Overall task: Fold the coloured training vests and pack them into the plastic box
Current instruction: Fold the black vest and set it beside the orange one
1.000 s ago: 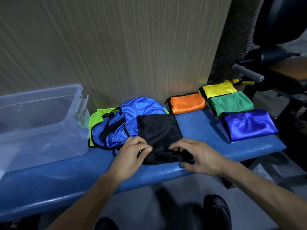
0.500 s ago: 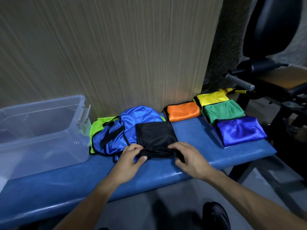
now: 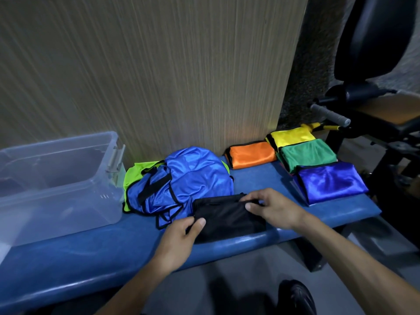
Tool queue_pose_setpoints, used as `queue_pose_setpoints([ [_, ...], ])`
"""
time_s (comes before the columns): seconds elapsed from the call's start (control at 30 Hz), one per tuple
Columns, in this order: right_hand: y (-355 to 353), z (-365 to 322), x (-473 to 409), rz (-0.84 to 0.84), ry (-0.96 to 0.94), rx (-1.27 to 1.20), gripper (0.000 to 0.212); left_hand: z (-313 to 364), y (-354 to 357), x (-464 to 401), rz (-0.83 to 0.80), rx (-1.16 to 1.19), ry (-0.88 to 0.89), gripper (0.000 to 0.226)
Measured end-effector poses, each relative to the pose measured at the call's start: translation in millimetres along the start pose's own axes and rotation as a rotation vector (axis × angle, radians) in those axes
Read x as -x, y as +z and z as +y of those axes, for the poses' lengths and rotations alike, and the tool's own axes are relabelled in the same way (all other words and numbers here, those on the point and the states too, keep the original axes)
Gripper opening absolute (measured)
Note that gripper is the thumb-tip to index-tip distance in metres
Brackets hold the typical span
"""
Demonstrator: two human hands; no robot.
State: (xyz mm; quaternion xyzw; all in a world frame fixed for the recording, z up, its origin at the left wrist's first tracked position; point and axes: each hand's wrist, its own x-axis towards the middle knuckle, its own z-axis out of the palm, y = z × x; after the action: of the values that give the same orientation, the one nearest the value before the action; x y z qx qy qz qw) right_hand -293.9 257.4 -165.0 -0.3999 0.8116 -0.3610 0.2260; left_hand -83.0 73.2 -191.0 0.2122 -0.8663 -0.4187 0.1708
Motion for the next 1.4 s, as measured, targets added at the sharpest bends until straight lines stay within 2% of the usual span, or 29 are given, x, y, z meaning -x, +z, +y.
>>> queue_pose_setpoints([
  [0.17, 13, -13, -16, 0.138, 0.027, 0.052, 0.014, 8, -1, -13, 0.005, -0.015, -0.182, 0.051],
  [0.3, 27, -15, -26, 0.217, 0.008, 0.161, 0.015, 12, -4, -23, 0.017, -0.155, -0.239, 0.052],
  [0.43, 36, -18, -29, 0.210, 0.038, 0.317, 0.015, 17, -7, -32, -0.030, -0.429, -0.217, 0.053],
  [0.57, 38, -24, -30, 0.213, 0.097, 0.483, 0.025, 23, -16, -42, -0.083, -0.589, -0.228, 0.046],
  [0.67, 42, -25, -31, 0.219, 0.084, 0.544, 0.027, 29, -21, -45, -0.014, -0.732, -0.077, 0.033],
  [0.8, 42, -23, -32, 0.210, 0.092, 0.547, 0.029, 22, -14, -51, -0.013, -0.828, 0.096, 0.028],
  [1.03, 43, -28, -32, 0.244, 0.196, 0.540, 0.041, 12, 0, -56, -0.030, -0.876, 0.030, 0.036],
  [1.23, 34, -31, -37, 0.252, 0.398, 0.353, 0.058, 11, 3, -56, -0.021, -0.811, 0.007, 0.032],
  [1.4, 34, -31, -47, 0.275, 0.437, 0.133, 0.055, 7, 4, -51, 0.044, -0.785, 0.075, 0.032],
])
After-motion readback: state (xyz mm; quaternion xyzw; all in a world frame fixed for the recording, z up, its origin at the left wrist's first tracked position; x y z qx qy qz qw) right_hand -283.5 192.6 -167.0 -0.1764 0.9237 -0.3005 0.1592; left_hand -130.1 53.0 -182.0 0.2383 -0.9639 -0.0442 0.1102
